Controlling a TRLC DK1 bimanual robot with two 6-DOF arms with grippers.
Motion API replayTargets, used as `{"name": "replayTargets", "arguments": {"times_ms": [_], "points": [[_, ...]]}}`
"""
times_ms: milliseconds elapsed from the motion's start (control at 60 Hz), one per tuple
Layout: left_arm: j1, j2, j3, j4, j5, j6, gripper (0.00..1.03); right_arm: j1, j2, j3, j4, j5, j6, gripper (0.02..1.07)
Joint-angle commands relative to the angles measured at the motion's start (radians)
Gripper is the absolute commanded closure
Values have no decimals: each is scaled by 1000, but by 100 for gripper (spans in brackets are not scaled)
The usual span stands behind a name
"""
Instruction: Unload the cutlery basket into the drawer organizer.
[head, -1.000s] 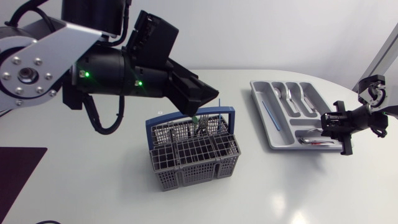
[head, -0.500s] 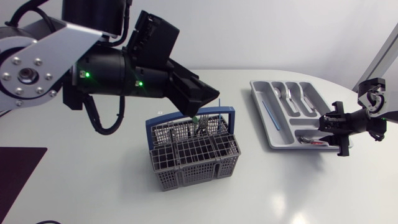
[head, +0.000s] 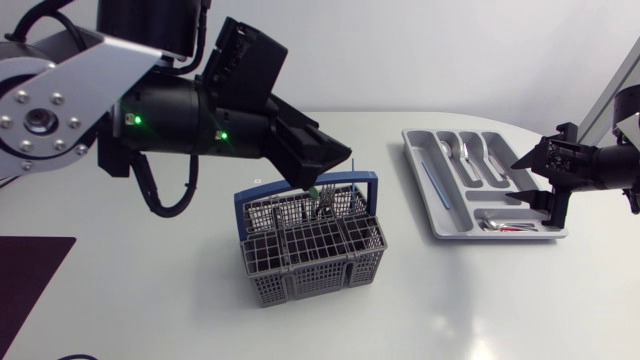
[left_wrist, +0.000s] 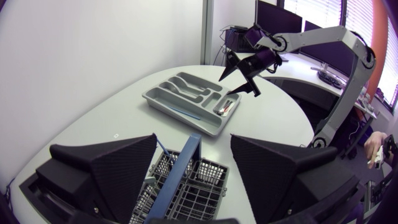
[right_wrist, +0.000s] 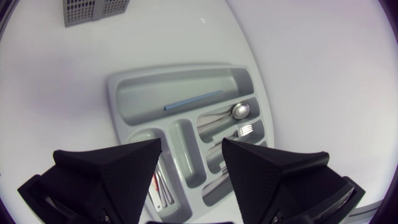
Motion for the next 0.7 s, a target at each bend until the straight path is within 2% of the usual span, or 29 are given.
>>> {"name": "replayTargets", "arguments": {"times_ms": [0,133,350,433,583,683], "points": [[8,-7,-10,-27,-8,35,21,35,-48,-38,-36,-27,101,34],[2,-6,0,-67,-53,90,21,84,-119,-62,-63,-77,214,30],[5,-34,-32,-174,-99,188,23,228,-201,-93,-72,-104,433,30],[2,-76,-78,-194,-117,205,32,296,-211,-96,-68,-106,532,30],[11,-139,-153,-199,-131,211,58,374,-208,-98,-23,-107,660,31],[22,-172,-213,-199,-131,214,81,422,-186,-93,6,-119,733,46]]}}
